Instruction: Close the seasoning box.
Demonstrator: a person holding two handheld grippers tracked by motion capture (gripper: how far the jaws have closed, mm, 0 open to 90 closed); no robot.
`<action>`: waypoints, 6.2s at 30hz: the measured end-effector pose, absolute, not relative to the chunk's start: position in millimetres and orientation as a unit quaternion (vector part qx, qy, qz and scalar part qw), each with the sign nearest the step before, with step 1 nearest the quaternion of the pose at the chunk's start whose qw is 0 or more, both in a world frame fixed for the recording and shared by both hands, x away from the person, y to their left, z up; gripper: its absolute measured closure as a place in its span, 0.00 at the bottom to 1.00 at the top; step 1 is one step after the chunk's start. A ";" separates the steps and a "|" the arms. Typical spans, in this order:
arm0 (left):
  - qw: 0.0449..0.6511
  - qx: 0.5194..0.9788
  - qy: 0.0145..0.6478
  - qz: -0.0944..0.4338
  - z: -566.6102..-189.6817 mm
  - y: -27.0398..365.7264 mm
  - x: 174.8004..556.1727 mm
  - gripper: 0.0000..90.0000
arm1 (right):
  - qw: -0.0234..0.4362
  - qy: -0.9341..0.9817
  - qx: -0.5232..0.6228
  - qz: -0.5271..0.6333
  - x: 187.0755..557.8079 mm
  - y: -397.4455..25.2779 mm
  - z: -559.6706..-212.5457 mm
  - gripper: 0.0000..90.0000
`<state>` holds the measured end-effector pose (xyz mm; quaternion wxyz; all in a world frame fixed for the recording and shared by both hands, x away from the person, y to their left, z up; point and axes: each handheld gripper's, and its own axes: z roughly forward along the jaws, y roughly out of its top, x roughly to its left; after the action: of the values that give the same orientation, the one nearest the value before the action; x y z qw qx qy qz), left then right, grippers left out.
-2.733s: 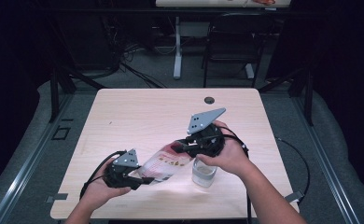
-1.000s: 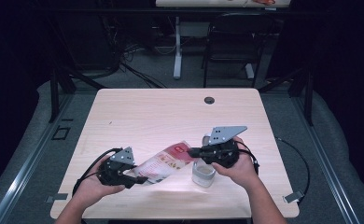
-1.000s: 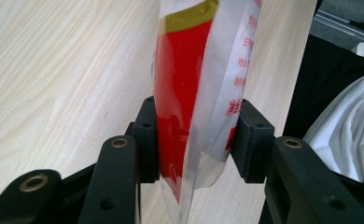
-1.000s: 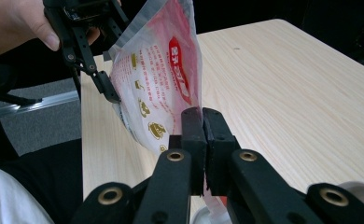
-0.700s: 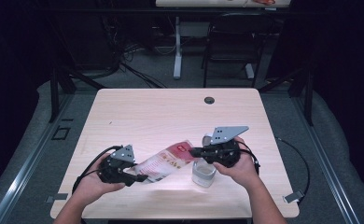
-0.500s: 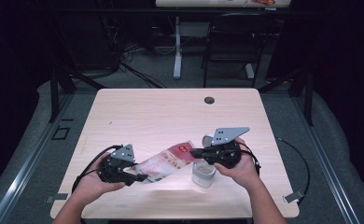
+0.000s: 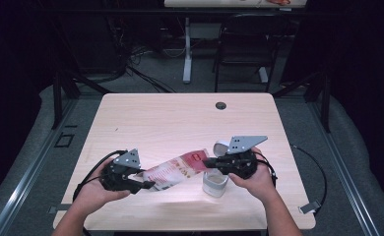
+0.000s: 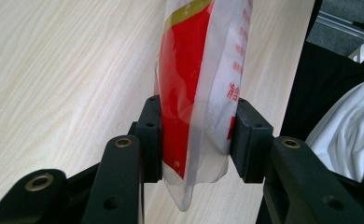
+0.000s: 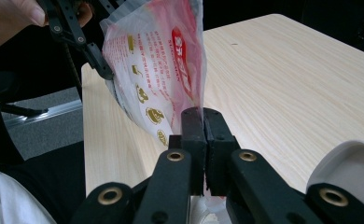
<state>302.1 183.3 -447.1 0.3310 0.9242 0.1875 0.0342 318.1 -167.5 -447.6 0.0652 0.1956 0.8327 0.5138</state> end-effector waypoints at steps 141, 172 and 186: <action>0.338 0.928 0.153 0.033 -359.7 143.0 325.6 0.81 | 0.064 0.834 0.235 0.495 320.0 -207.4 -459.8 0.99; 0.338 0.928 0.152 0.033 -354.4 138.5 328.1 0.82 | 0.063 0.834 0.239 0.493 321.1 -207.7 -462.2 0.99; 0.340 0.928 0.147 0.035 -352.0 136.4 328.1 0.82 | 0.065 0.835 0.242 0.489 321.2 -207.5 -463.0 0.99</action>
<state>328.1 136.4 -352.0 0.3401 0.9281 0.1474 0.0352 321.2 -207.5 -463.0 0.0646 0.2417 0.8354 0.4895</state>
